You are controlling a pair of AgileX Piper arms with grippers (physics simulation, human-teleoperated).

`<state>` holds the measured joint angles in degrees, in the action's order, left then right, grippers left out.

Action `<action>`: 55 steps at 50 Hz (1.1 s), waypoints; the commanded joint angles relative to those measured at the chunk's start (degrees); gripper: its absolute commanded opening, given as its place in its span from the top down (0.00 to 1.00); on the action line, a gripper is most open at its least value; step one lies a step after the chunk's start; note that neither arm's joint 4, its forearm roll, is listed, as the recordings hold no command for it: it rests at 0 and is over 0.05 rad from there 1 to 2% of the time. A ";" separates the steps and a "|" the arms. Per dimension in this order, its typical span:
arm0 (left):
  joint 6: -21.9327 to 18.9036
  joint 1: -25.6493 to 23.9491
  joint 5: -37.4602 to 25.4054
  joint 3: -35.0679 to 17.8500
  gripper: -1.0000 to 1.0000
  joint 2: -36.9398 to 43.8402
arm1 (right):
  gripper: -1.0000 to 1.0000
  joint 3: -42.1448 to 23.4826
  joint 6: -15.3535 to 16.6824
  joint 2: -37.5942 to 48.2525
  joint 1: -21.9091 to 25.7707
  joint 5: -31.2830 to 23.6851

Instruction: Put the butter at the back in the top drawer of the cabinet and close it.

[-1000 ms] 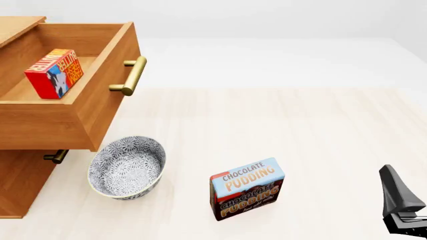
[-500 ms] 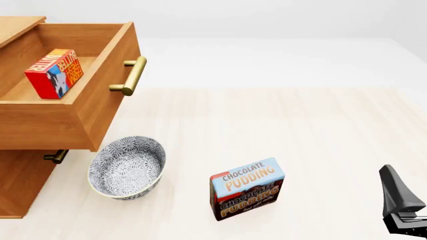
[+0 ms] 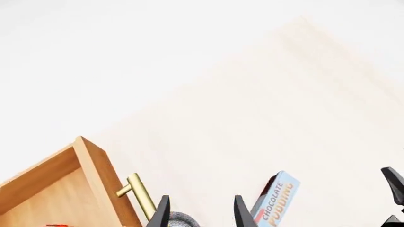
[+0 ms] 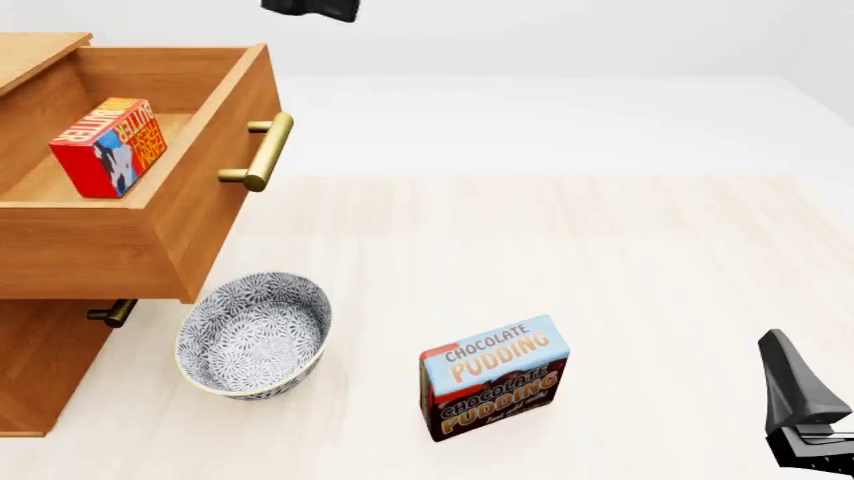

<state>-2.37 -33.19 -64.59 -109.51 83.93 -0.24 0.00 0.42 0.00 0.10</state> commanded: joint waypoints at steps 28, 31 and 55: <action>7.67 -5.90 10.04 8.36 0.00 8.79 | 0.00 0.00 0.00 0.00 0.00 0.00; 7.84 -5.75 11.04 9.66 0.00 9.01 | 0.00 0.00 0.00 0.00 0.00 0.00; 11.09 -3.48 15.13 14.38 0.00 11.68 | 0.00 0.00 0.00 0.00 0.00 0.00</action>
<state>7.52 -37.70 -51.13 -97.19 94.74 -0.24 0.00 0.42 0.00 0.10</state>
